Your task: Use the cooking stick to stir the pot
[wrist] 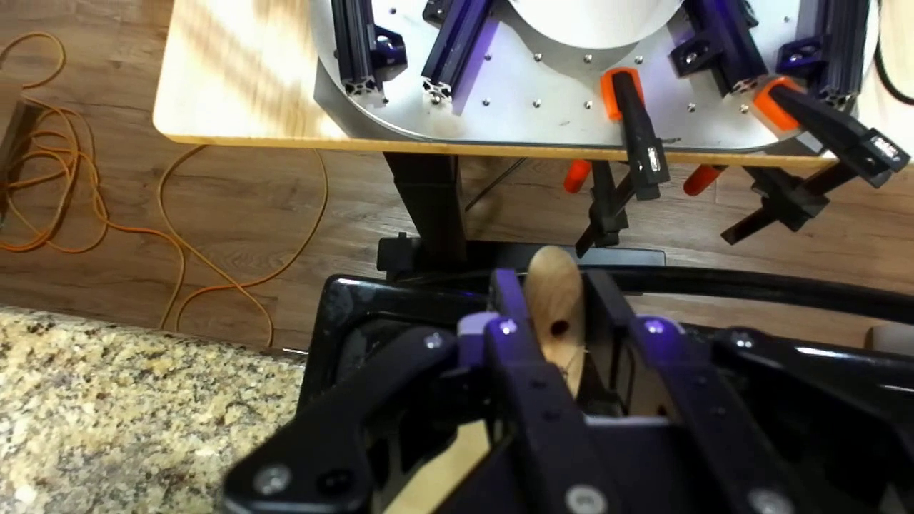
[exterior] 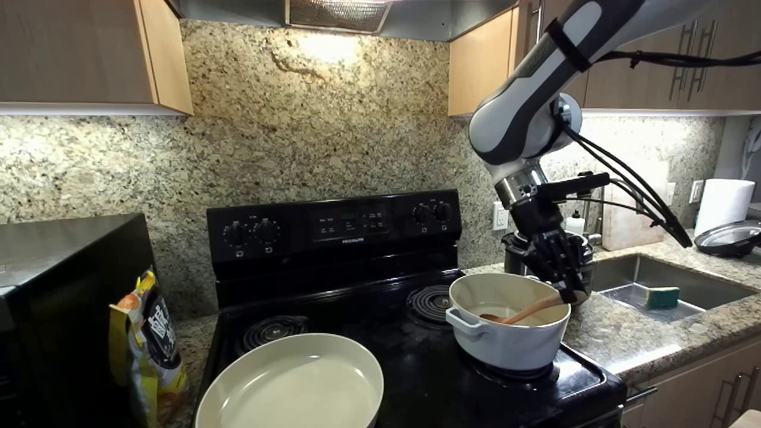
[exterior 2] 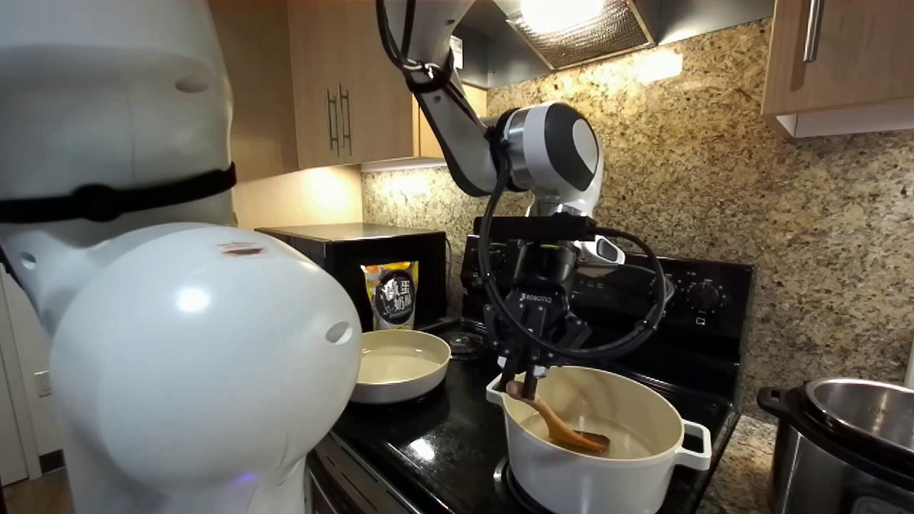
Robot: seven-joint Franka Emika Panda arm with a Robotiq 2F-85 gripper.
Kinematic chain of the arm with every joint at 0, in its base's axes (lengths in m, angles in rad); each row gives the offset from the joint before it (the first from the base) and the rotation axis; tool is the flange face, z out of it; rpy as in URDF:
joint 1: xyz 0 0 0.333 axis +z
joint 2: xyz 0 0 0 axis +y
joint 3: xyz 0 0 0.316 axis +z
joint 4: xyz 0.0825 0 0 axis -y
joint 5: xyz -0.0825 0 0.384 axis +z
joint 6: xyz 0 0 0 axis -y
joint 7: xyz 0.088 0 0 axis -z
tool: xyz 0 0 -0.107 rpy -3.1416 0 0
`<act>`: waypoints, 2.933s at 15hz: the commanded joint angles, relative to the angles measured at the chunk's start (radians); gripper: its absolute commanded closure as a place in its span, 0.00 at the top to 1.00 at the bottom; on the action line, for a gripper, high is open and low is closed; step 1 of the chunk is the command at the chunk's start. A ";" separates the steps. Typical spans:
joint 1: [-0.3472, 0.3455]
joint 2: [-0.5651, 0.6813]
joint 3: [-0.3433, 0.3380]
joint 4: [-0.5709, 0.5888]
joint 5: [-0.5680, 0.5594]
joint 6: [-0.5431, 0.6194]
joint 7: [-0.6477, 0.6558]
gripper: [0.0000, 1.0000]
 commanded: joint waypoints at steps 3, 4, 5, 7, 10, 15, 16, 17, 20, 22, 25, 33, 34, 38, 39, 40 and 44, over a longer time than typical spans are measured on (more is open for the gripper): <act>0.038 -0.027 0.038 -0.017 -0.006 -0.021 -0.011 0.06; 0.042 -0.018 0.039 -0.009 -0.005 -0.012 -0.024 0.06; 0.045 -0.013 0.040 -0.005 -0.005 -0.010 -0.028 0.06; 0.045 -0.004 0.038 0.007 -0.007 0.002 -0.020 0.06; 0.037 0.008 0.031 0.020 -0.015 -0.003 -0.006 0.06; 0.013 -0.013 0.006 0.002 -0.024 -0.010 0.001 0.06; 0.008 -0.022 0.000 -0.006 -0.027 -0.012 0.006 0.06; 0.004 -0.028 -0.002 -0.011 -0.033 -0.019 0.016 0.06; 0.001 -0.064 0.005 -0.039 -0.055 -0.046 0.037 0.06; 0.013 -0.090 0.015 -0.056 -0.058 -0.067 0.027 0.06; 0.027 -0.115 0.038 -0.073 -0.060 -0.083 0.031 0.06; 0.059 -0.084 0.066 -0.057 -0.037 -0.044 0.018 0.06; 0.058 -0.073 0.066 -0.052 -0.032 -0.029 0.031 0.06; 0.050 -0.032 0.059 -0.036 -0.025 0.034 0.031 0.06; 0.047 -0.024 0.055 -0.033 -0.026 0.046 0.032 0.06; 0.040 -0.017 0.048 -0.028 -0.025 0.053 0.031 0.06; 0.021 -0.008 0.020 -0.018 -0.028 0.054 0.036 0.06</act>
